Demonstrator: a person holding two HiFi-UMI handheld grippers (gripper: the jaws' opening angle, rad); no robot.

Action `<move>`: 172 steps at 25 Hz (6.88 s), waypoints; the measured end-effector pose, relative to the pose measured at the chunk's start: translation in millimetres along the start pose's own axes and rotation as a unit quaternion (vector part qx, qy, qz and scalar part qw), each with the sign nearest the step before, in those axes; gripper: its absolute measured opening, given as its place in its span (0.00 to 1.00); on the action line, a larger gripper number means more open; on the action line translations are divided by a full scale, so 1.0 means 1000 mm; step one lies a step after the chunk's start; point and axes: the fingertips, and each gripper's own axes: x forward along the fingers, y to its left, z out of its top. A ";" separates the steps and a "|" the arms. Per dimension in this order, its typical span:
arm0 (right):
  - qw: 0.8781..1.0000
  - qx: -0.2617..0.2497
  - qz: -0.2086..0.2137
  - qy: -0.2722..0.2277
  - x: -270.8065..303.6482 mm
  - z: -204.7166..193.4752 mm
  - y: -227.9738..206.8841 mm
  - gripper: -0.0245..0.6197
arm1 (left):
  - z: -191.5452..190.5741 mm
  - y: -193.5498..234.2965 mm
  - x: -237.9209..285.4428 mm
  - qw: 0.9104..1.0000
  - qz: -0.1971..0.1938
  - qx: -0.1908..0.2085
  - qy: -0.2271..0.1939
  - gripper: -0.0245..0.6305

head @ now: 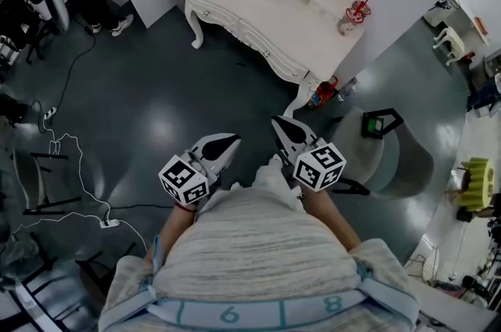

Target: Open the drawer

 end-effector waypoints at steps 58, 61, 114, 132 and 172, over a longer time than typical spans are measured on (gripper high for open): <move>0.995 0.019 0.026 0.091 0.153 0.072 -0.336 0.05 | -0.022 0.264 0.314 0.984 0.069 0.016 0.166 0.08; 0.995 0.019 0.022 0.091 0.157 0.069 -0.339 0.05 | -0.037 0.277 0.313 0.980 0.079 0.013 0.183 0.19; 0.990 0.041 -0.023 0.133 0.157 0.032 -0.385 0.05 | -0.238 0.412 0.367 0.888 0.118 0.059 0.440 0.25; 0.989 0.026 0.011 0.144 0.170 0.030 -0.349 0.05 | -0.248 0.392 0.300 0.881 0.134 0.043 0.452 0.25; 0.980 0.000 0.084 0.181 0.217 0.023 -0.283 0.05 | -0.267 0.359 0.179 0.881 0.168 0.016 0.442 0.25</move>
